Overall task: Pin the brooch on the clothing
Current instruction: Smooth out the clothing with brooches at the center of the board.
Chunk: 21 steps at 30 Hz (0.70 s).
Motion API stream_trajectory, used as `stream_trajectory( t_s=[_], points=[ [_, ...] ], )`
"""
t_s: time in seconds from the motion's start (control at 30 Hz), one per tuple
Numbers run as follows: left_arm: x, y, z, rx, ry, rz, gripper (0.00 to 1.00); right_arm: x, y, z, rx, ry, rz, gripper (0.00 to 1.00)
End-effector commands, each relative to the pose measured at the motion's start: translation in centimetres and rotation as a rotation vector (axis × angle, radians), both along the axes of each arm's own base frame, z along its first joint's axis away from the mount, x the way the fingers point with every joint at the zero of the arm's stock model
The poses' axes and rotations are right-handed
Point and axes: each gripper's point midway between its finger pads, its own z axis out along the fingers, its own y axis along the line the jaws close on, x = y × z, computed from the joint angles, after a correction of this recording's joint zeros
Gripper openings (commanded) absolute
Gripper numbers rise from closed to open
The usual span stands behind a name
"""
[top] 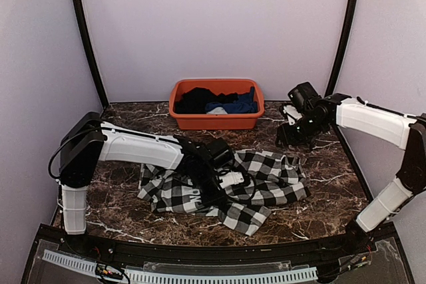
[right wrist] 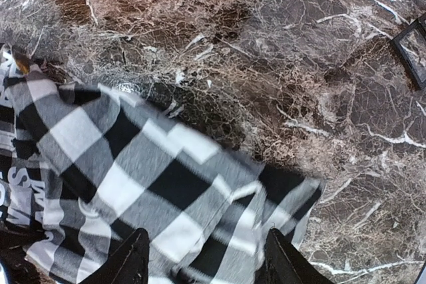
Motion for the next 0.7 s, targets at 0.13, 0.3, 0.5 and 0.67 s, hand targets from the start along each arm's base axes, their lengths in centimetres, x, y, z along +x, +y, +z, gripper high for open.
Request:
stream_trajectory(
  t_s=[0.13,0.3,0.5,0.67],
  points=[
    [-7.0,7.2,2.0,0.108,0.175,-0.143,0.43,1.3,1.8,-1.9,0.041,0.066,0.048,0.58],
    [-5.9,7.9,2.8,0.104,0.101,-0.100,0.70,-0.2,2.0,-4.7,0.027,0.150,0.106,0.58],
    [2.1,10.3,9.5,-0.081,-0.092,0.228,0.85,-1.6,2.6,-6.9,0.029,0.200,0.166,0.57],
    [5.1,12.4,10.2,-0.084,-0.159,0.349,0.88,-1.8,5.1,-7.5,0.081,0.210,0.239,0.56]
  ],
)
